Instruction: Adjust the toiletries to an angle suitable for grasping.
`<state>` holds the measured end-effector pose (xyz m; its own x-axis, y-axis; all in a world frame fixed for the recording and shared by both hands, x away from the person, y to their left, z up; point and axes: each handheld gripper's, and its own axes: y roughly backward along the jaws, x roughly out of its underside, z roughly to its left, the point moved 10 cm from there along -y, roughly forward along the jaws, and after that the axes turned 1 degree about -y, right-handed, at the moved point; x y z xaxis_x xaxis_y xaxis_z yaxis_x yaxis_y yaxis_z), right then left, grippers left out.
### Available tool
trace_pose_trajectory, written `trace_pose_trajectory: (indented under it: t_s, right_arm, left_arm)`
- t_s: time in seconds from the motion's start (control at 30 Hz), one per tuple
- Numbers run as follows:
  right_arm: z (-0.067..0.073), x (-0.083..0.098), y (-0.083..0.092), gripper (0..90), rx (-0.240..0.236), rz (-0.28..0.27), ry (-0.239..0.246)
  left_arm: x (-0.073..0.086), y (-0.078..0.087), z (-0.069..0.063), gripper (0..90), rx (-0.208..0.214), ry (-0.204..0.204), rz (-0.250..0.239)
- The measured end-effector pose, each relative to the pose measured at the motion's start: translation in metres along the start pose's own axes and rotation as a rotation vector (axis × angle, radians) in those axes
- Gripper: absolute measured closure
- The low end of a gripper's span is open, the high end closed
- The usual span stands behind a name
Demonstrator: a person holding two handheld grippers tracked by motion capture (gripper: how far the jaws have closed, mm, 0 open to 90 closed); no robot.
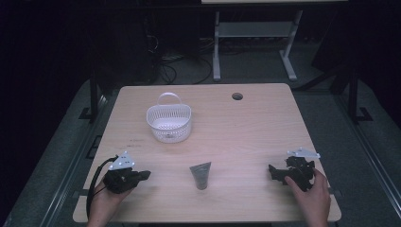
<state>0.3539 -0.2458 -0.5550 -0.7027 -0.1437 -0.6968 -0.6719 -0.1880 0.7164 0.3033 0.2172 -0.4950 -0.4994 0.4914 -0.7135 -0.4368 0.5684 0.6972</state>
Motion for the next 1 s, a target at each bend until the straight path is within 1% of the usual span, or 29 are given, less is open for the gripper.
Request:
trace_pose_trajectory:
  t_s: [0.03, 0.13, 0.2, 0.23, 0.3, 0.4, 0.47, 0.73, 0.77, 0.83, 0.87, 1.0]
  right_arm:
    - [0.0, 0.0, 0.0, 0.0, 0.0, 0.0, 0.0]
    - [0.0, 0.0, 0.0, 0.0, 0.0, 0.0, 0.0]
    - [0.0, 0.0, 0.0, 0.0, 0.0, 0.0, 0.0]
    - [0.0, 0.0, 0.0, 0.0, 0.0, 0.0, 0.0]
    - [0.0, 0.0, 0.0, 0.0, 0.0, 0.0, 0.0]
    - [0.0, 0.0, 0.0, 0.0, 0.0, 0.0, 0.001]
    - [0.0, 0.0, 0.0, 0.0, 0.0, 0.0, 0.0]
    - [0.0, 0.0, 0.0, 0.0, 0.0, 0.0, 0.0]
    - [0.0, 0.0, 0.0, 0.0, 0.0, 0.0, 0.0]
    - [0.0, 0.0, 0.0, 0.0, 0.0, 0.0, 0.001]
    - [0.0, 0.0, 0.0, 0.0, 0.0, 0.0, 0.001]
    - [0.0, 0.0, 0.0, 0.0, 0.0, 0.0, 0.001]
  left_arm:
    - [0.0, 0.0, 0.0, 89.8, 0.0, 0.0, 0.0]
    - [-0.005, 0.001, -0.004, 89.7, 0.021, -0.003, -0.007]
    - [-0.009, 0.002, -0.008, 89.7, 0.037, -0.012, -0.011]
    - [-0.009, 0.002, -0.008, 89.8, 0.037, -0.012, -0.011]
    - [-0.016, 0.003, -0.014, 89.7, 0.052, -0.015, -0.027]
    - [-0.022, 0.003, -0.019, 89.8, 0.062, -0.029, -0.033]
    - [-0.025, 0.002, -0.023, 89.7, 0.074, -0.048, -0.026]
    - [-0.042, 0.001, -0.04, 89.7, 0.121, -0.077, -0.051]
    - [-0.042, 0.001, -0.04, 89.7, 0.121, -0.077, -0.051]
    - [-0.047, 0.002, -0.045, 89.7, 0.137, -0.083, -0.063]
    - [-0.047, 0.002, -0.045, 89.7, 0.137, -0.083, -0.063]
    - [-0.056, 0.001, -0.054, 89.7, 0.161, -0.105, -0.069]
